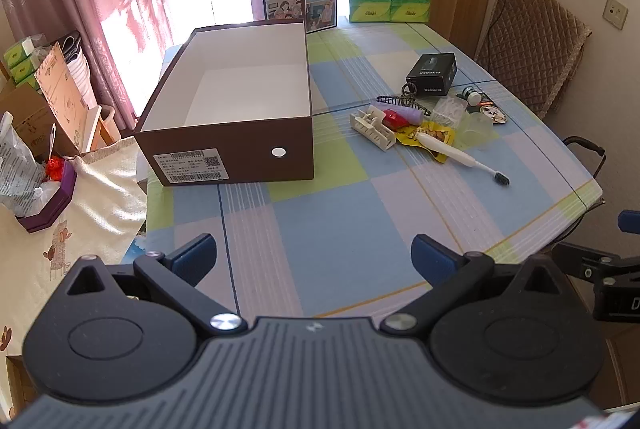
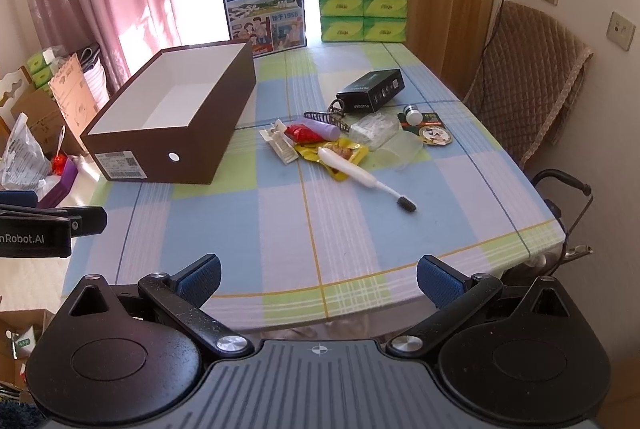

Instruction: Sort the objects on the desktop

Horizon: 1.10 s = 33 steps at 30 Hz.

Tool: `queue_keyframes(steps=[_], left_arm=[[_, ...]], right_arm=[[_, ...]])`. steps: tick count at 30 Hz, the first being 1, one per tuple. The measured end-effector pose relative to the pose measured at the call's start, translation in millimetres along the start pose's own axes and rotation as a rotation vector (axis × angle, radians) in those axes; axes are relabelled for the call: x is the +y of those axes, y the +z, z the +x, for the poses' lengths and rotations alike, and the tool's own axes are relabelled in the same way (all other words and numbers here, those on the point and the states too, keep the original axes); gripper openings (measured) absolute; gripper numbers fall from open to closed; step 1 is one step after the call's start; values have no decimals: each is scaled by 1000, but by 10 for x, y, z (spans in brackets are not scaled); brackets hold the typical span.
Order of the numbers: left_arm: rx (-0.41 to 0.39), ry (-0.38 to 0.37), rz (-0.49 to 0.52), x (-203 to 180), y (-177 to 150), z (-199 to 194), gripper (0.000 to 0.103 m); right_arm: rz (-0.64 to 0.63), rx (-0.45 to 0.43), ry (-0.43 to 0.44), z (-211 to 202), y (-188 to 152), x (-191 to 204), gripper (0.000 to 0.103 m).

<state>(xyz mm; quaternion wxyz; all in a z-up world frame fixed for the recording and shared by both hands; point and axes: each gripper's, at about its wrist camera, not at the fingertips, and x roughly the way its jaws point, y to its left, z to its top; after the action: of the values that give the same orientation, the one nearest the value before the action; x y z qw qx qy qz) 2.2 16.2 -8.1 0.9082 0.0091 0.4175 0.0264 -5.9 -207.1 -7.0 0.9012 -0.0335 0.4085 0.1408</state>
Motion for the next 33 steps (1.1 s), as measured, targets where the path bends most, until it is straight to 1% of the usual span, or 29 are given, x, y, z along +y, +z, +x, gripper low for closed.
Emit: queue_keyframes(steps=[21, 33], left_arm=[[4, 0, -5, 19, 15, 27, 102], [16, 4, 5, -63, 144, 213, 102]], right_arm=[[-8, 7, 6, 76, 87, 22, 101], [2, 24, 30, 269, 182, -118, 101]])
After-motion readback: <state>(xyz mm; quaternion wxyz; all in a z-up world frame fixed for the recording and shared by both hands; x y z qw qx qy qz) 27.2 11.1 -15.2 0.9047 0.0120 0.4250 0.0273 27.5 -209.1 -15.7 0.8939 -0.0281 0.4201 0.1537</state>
